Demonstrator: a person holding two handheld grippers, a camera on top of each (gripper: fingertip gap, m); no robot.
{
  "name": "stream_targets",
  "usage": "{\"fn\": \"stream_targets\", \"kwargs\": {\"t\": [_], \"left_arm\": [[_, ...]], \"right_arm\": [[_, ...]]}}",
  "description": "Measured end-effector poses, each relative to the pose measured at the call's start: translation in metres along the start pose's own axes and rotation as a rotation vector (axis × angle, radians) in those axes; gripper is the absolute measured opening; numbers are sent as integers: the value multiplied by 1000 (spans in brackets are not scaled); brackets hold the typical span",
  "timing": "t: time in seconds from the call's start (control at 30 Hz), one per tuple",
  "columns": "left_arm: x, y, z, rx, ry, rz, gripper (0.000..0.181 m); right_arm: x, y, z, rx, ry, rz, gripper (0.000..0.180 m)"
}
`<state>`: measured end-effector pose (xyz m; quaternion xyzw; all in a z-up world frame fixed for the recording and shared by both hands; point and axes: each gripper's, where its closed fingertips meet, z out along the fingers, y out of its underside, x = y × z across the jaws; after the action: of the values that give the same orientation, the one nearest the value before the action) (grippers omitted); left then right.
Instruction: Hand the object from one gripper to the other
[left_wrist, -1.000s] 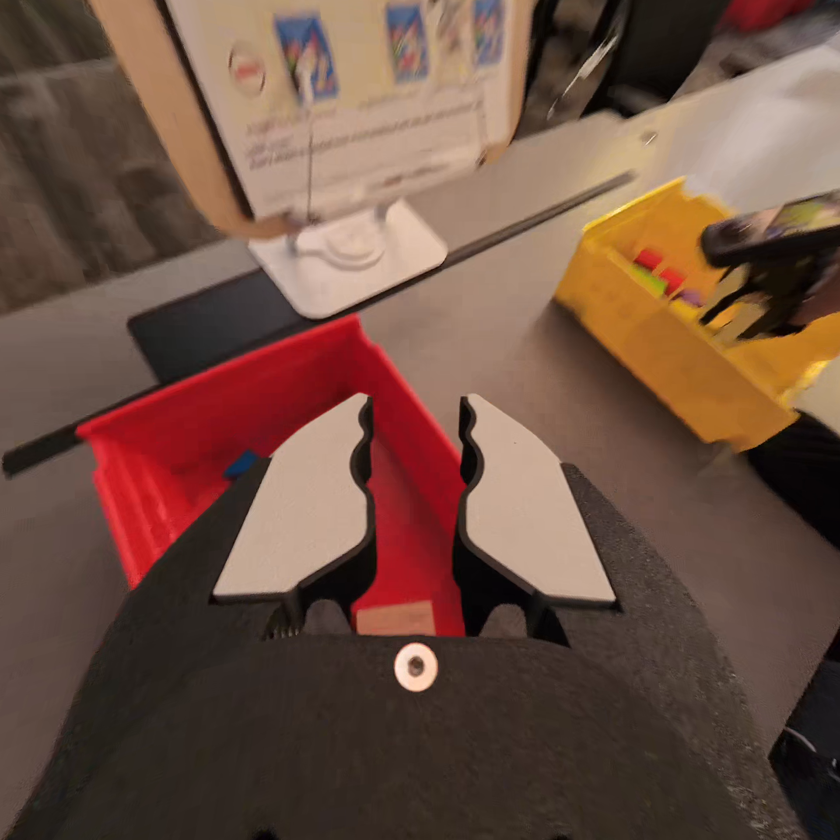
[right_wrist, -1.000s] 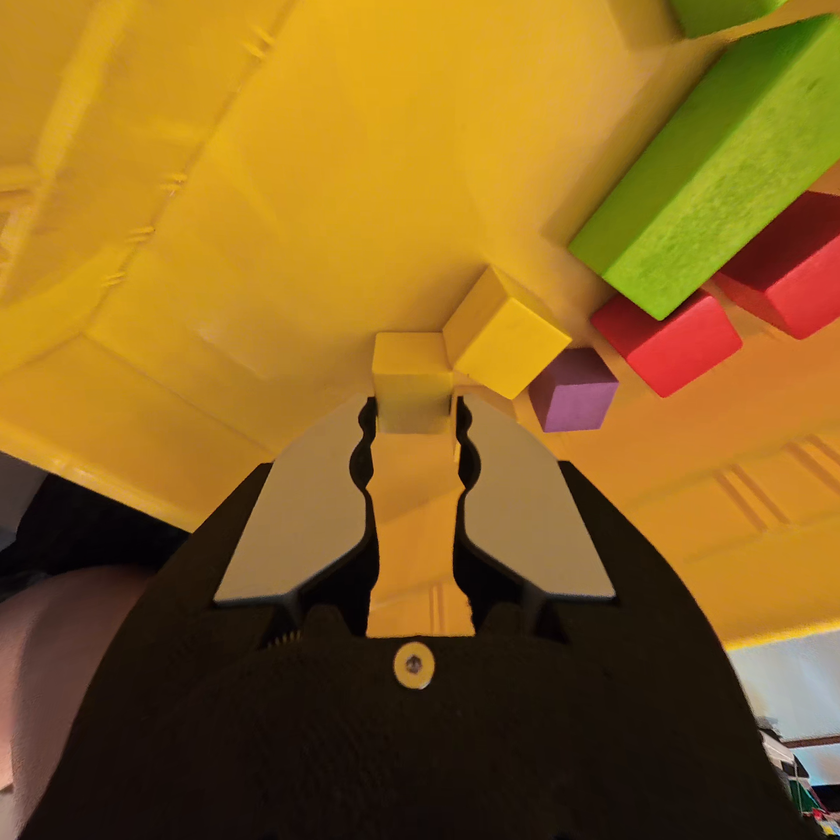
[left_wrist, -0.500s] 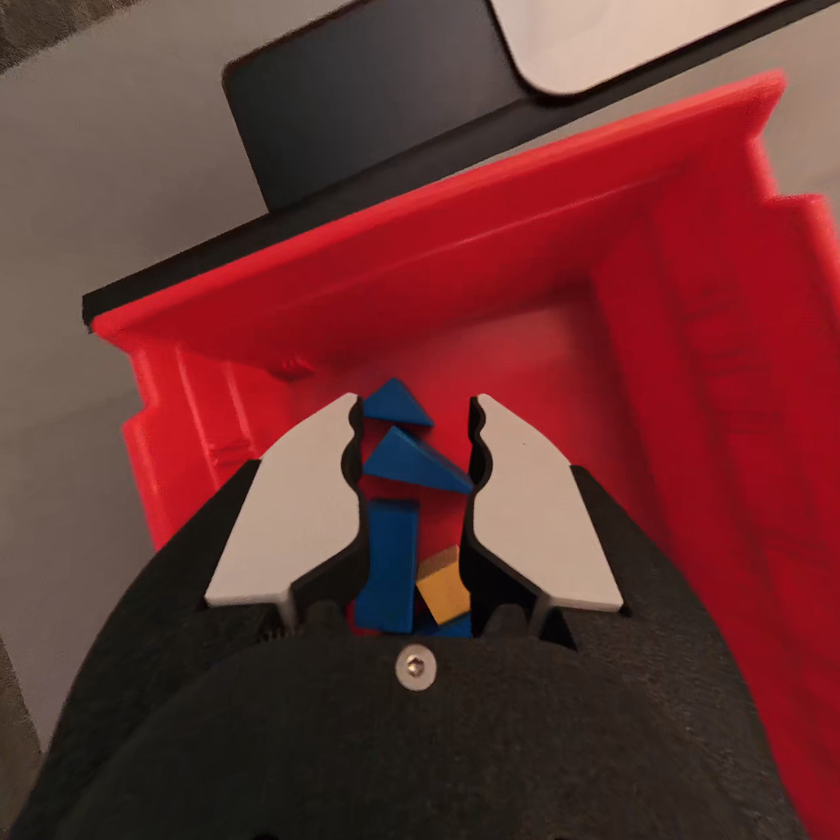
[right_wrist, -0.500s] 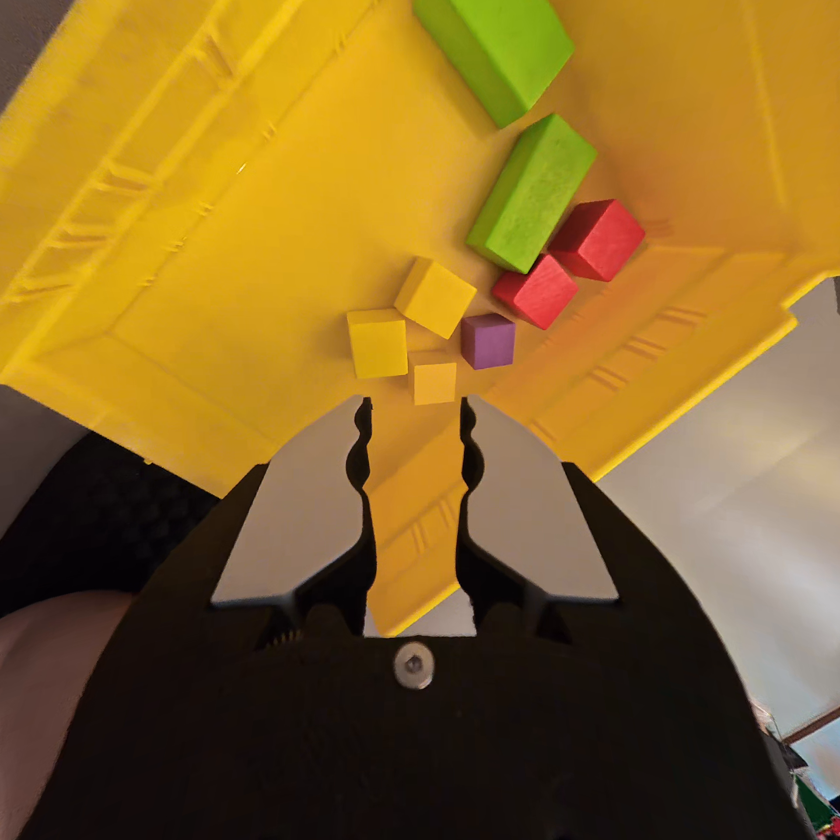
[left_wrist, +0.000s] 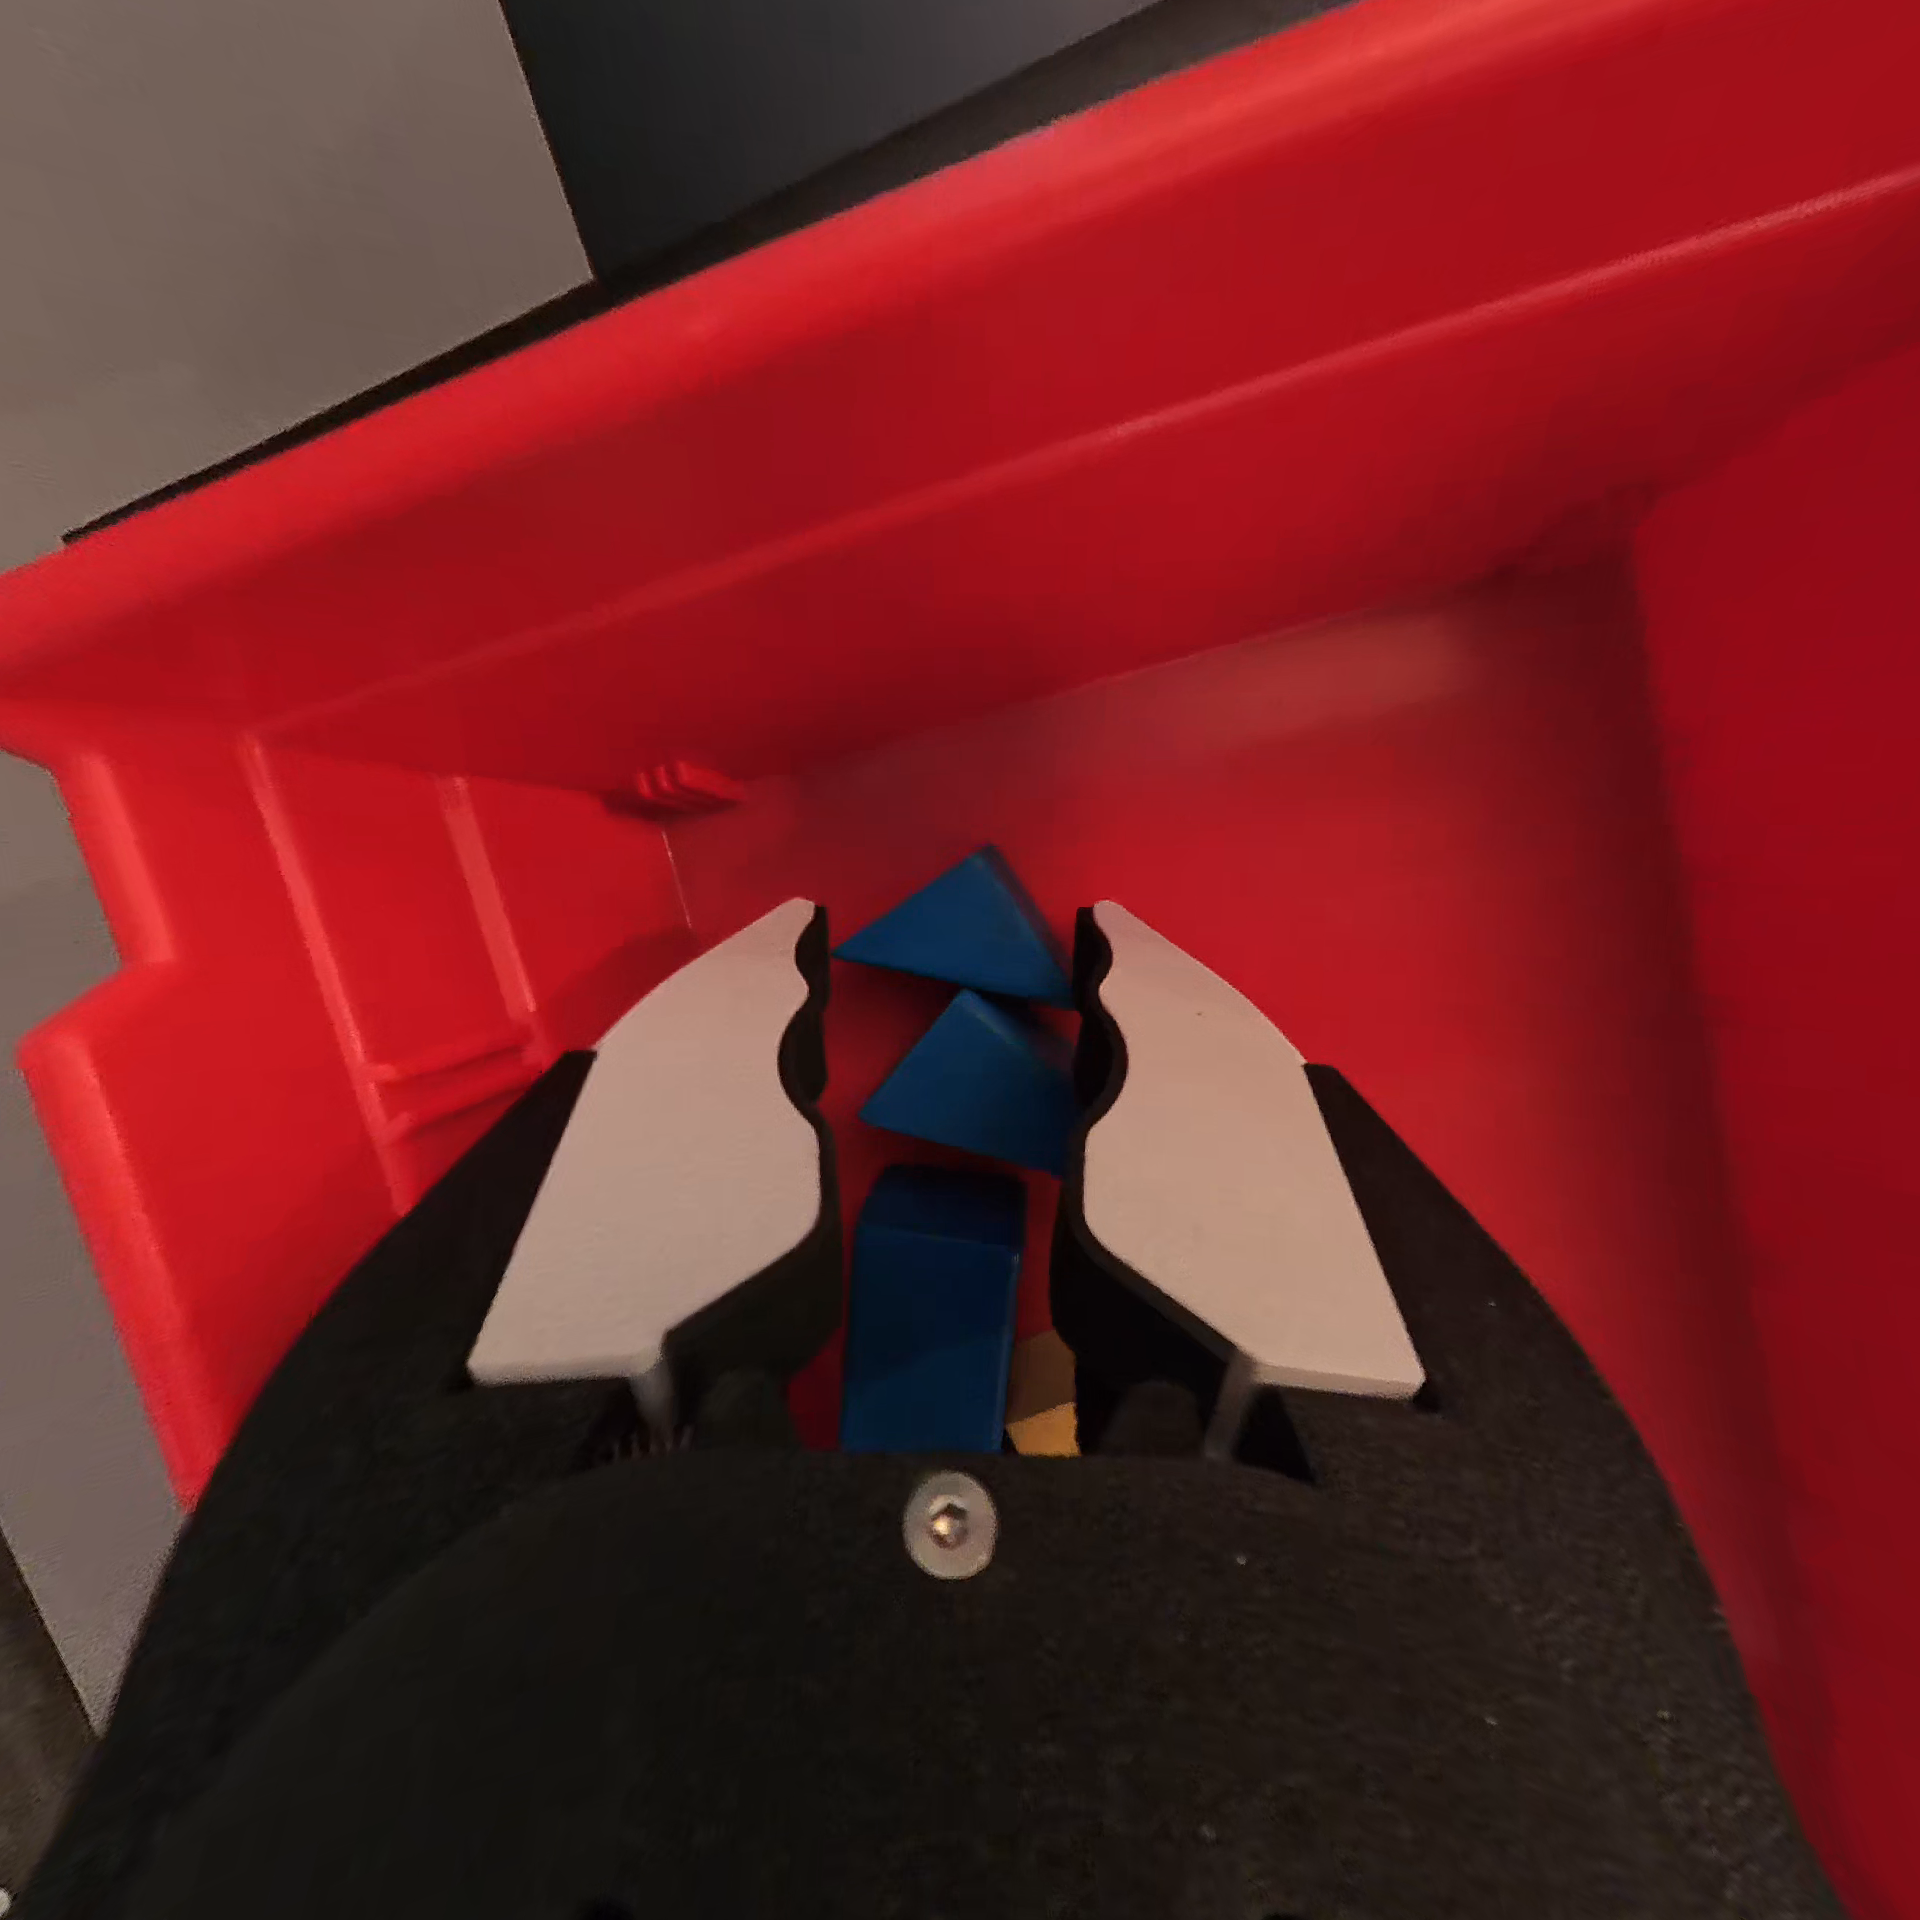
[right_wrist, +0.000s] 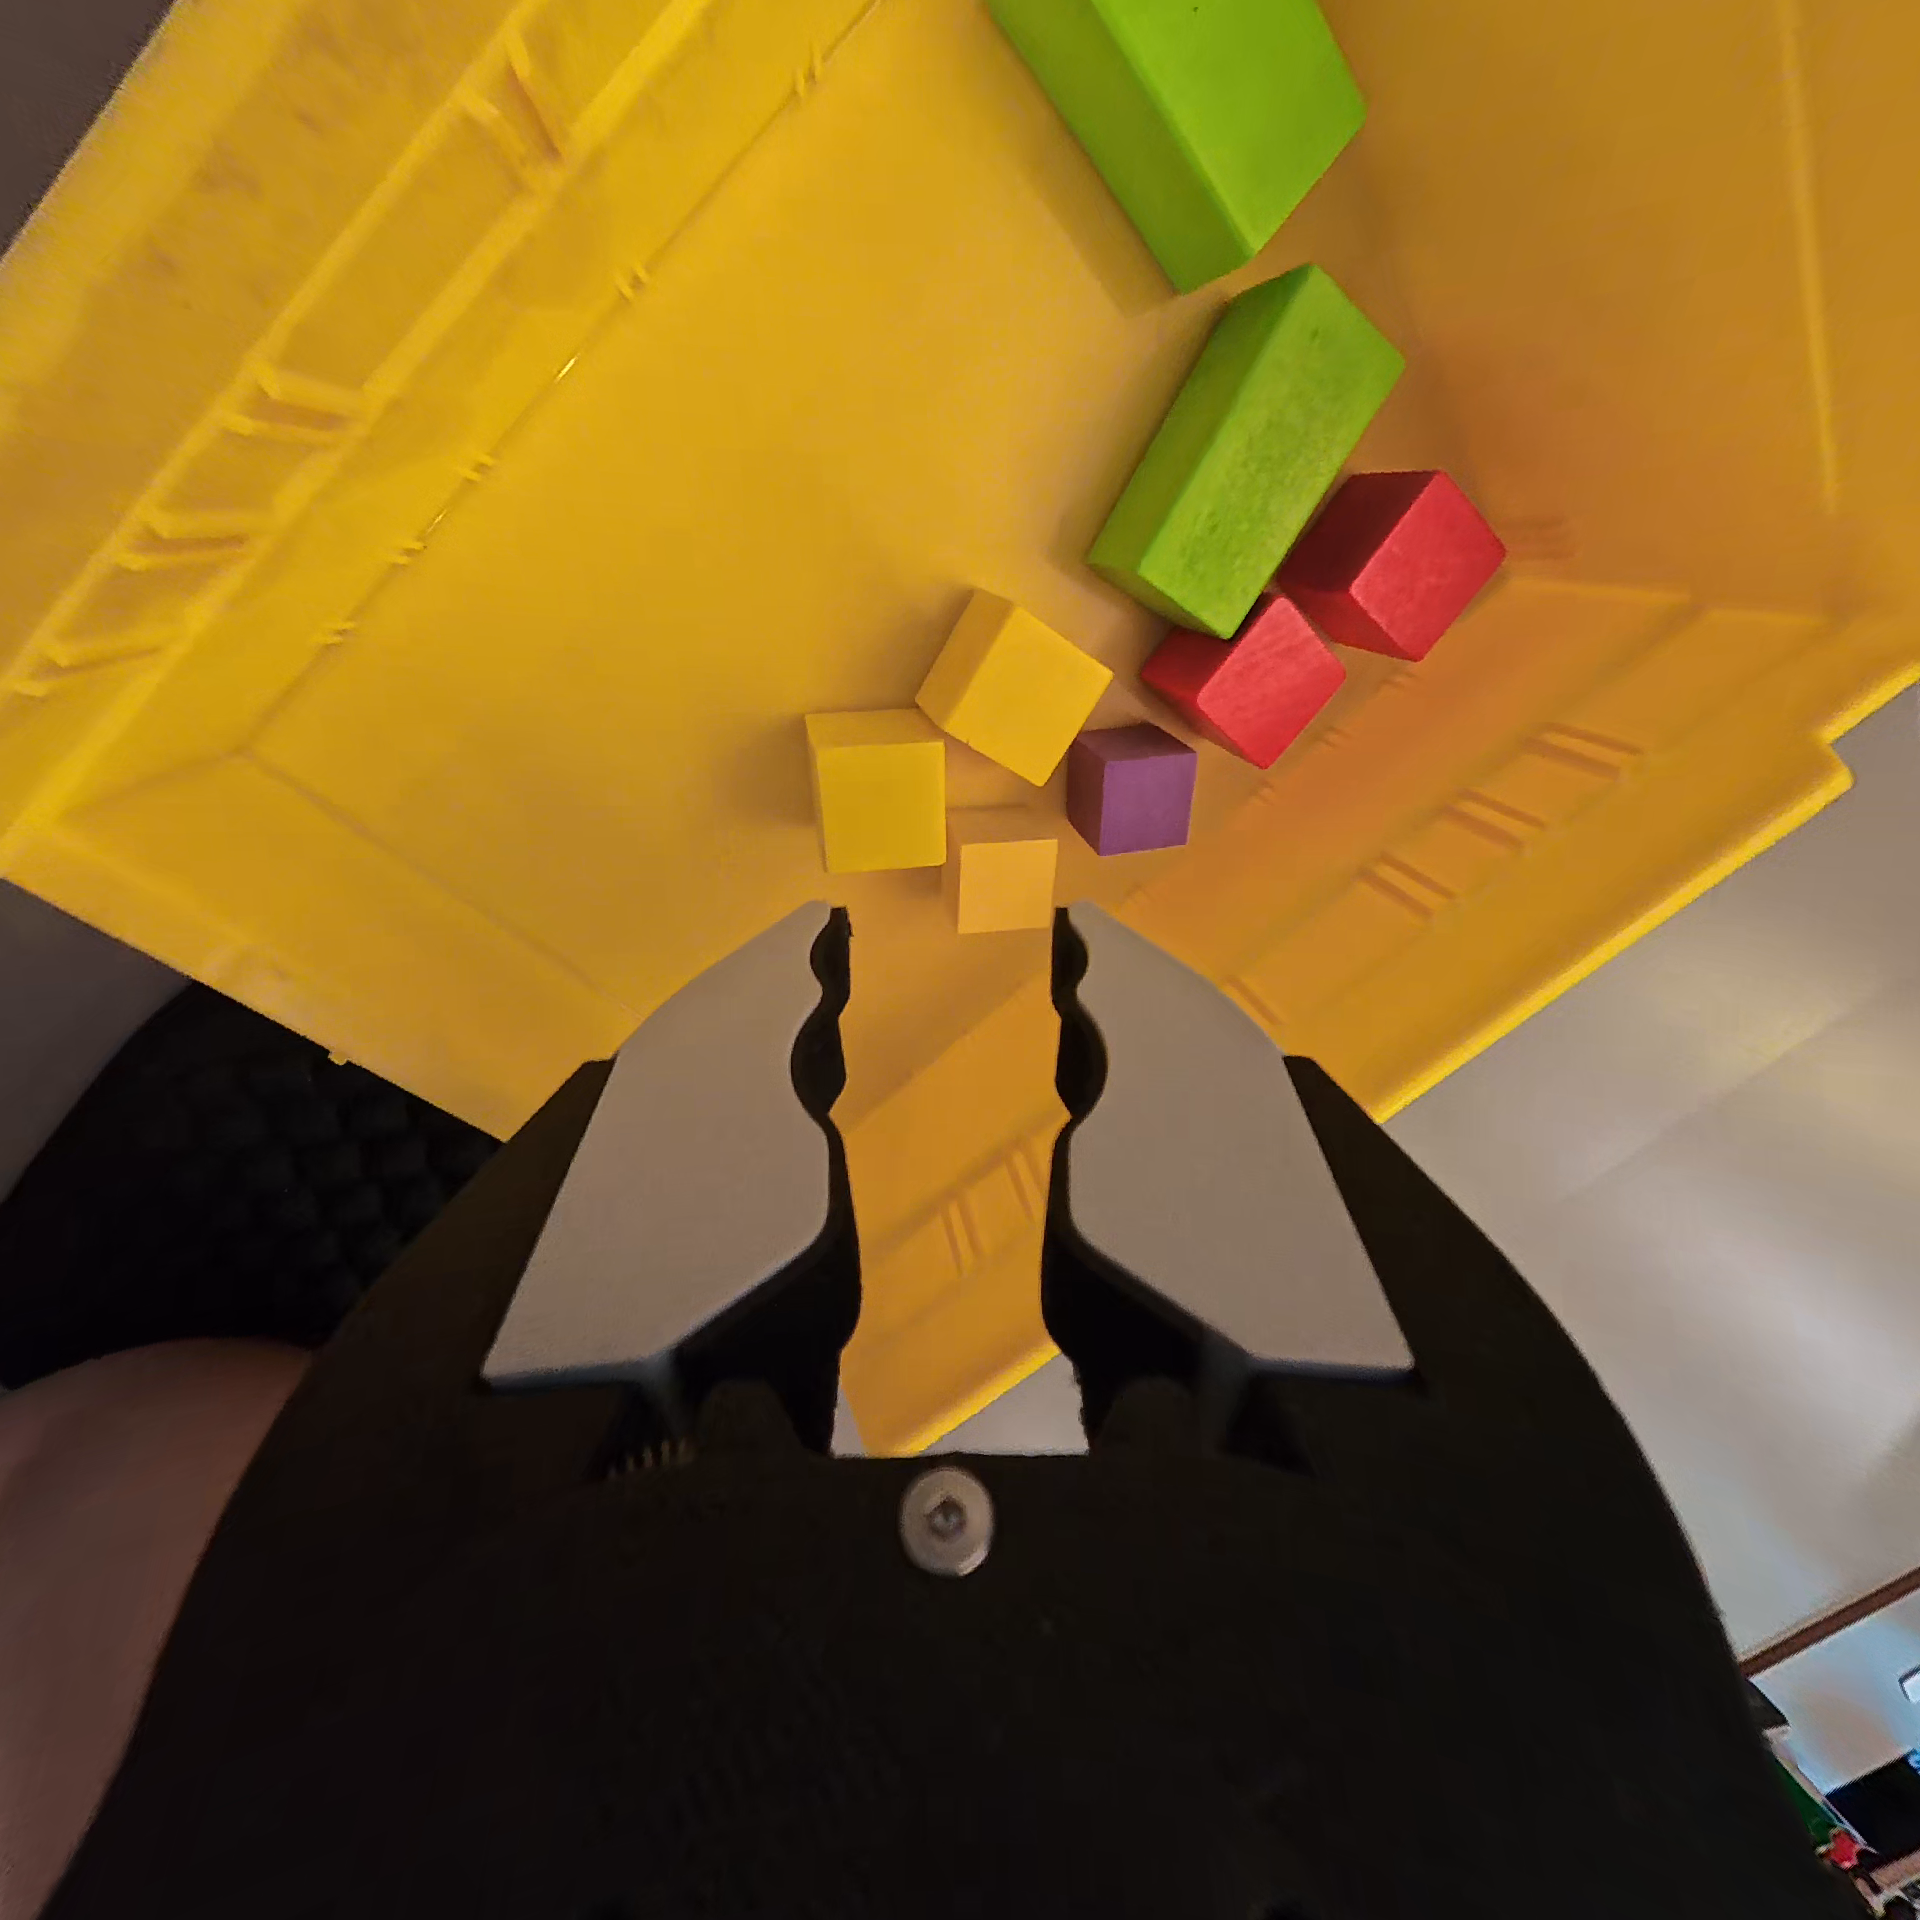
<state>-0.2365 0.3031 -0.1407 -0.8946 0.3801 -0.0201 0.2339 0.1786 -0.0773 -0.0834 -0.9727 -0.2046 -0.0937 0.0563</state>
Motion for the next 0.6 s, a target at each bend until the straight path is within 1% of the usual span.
{"fn": "stream_targets", "kwargs": {"t": [0.17, 0.37, 0.5, 0.6], "left_arm": [[2, 0, -3, -5, 7, 24, 43], [11, -10, -23, 53, 45, 44, 41], [25, -20, -44, 119, 120, 58, 41], [43, -33, -71, 206, 177, 98, 41]], "right_arm": [[0, -1, 0, 0, 5, -5, 38], [2, -3, -1, 14, 19, -3, 38], [6, -8, -3, 38, 47, -3, 38], [6, -20, -12, 112, 51, 6, 38]]}}
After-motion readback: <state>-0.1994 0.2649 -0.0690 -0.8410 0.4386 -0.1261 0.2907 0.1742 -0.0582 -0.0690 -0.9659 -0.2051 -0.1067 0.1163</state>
